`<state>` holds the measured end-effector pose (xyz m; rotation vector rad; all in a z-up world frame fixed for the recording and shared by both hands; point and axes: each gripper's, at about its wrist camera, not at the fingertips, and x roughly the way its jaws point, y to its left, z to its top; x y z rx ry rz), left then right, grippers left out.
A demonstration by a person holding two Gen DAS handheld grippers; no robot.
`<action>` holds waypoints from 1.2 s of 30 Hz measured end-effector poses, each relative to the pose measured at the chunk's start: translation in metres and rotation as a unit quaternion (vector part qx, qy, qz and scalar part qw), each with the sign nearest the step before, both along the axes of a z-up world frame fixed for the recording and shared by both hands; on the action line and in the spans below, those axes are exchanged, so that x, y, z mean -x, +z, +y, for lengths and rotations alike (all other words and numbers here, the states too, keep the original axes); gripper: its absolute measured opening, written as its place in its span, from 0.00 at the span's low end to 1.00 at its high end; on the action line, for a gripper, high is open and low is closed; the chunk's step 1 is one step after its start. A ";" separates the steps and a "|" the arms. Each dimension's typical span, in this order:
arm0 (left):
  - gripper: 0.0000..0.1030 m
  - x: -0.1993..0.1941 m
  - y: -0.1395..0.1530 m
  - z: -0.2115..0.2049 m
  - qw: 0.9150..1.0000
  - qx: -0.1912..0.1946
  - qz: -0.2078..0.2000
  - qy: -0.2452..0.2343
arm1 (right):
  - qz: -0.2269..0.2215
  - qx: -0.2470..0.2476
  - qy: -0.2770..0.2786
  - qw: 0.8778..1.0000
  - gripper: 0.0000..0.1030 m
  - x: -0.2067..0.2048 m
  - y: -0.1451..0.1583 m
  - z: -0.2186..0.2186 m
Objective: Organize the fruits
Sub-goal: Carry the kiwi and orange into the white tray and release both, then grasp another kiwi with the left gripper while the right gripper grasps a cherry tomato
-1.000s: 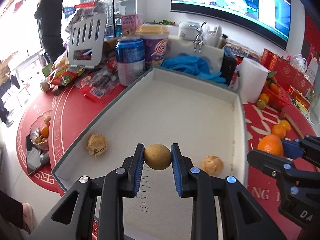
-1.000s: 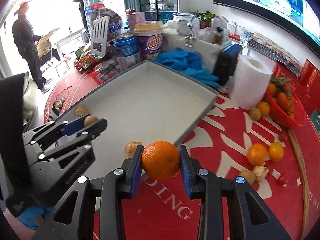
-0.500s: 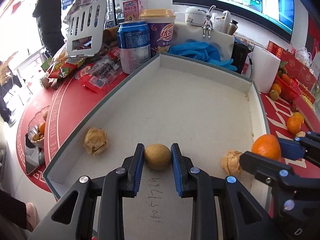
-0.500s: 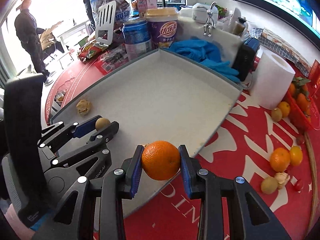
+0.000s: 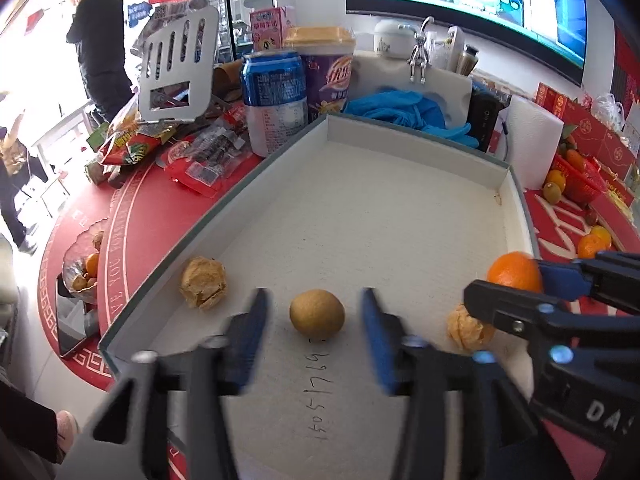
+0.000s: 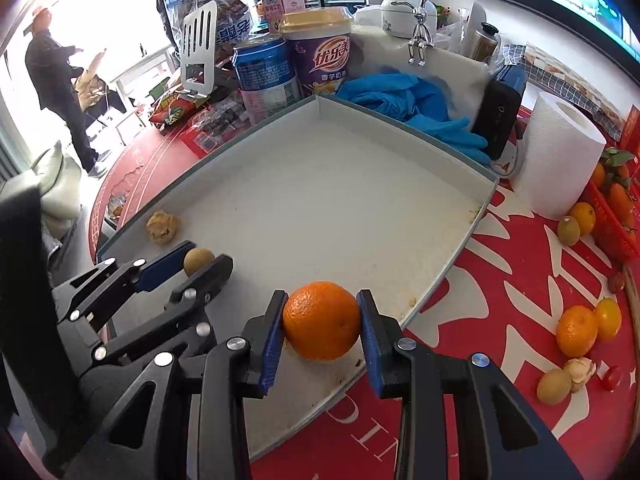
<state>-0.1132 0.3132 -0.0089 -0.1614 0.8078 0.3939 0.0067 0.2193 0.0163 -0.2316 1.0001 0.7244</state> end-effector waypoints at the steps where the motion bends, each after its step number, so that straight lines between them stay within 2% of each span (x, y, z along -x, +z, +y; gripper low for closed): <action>1: 0.70 0.003 0.003 -0.002 1.000 -0.010 -0.005 0.007 | 0.003 -0.006 0.001 1.000 0.47 -0.001 0.001 -0.001; 2: 0.78 0.005 0.006 -0.003 1.000 -0.017 -0.010 0.010 | -0.004 -0.008 -0.006 1.000 0.63 -0.001 0.004 -0.003; 3: 0.80 0.007 0.009 -0.003 1.000 -0.017 -0.019 0.008 | -0.009 -0.017 -0.005 1.000 0.70 -0.001 0.007 -0.005; 4: 0.80 0.009 0.012 -0.003 1.000 -0.015 -0.025 0.007 | -0.013 -0.028 -0.004 1.000 0.85 0.000 0.012 -0.007; 5: 0.80 0.011 0.015 -0.003 0.999 -0.012 -0.030 0.008 | -0.018 -0.033 -0.008 0.999 0.97 0.000 0.016 -0.010; 6: 0.81 0.011 0.017 -0.004 0.999 -0.010 -0.032 0.009 | -0.024 -0.038 -0.011 0.999 0.99 0.002 0.020 -0.012; 10: 0.82 0.014 0.026 -0.008 0.999 0.000 -0.036 0.008 | -0.042 -0.053 -0.027 0.997 0.99 0.004 0.037 -0.028; 15: 0.82 0.015 0.038 -0.024 0.999 0.011 -0.033 -0.019 | -0.032 -0.067 -0.062 0.995 0.99 -0.002 0.042 -0.070; 20: 0.82 0.011 0.055 -0.062 0.996 0.002 -0.035 -0.076 | -0.018 -0.056 -0.132 0.989 0.99 -0.008 0.034 -0.139; 23: 0.82 0.003 0.060 -0.091 0.992 0.001 -0.029 -0.122 | -0.015 -0.026 -0.173 0.985 0.99 -0.009 0.023 -0.178; 29: 0.82 -0.027 0.047 -0.153 0.982 0.000 0.008 -0.191 | -0.005 0.049 -0.210 0.977 0.99 -0.004 -0.008 -0.228; 33: 0.82 -0.051 0.031 -0.184 0.977 0.005 0.034 -0.212 | 0.003 0.064 -0.221 0.973 0.99 0.000 -0.021 -0.251; 36: 0.80 -0.069 0.018 -0.197 0.976 0.000 0.050 -0.213 | 0.001 0.070 -0.225 0.972 0.99 0.000 -0.025 -0.259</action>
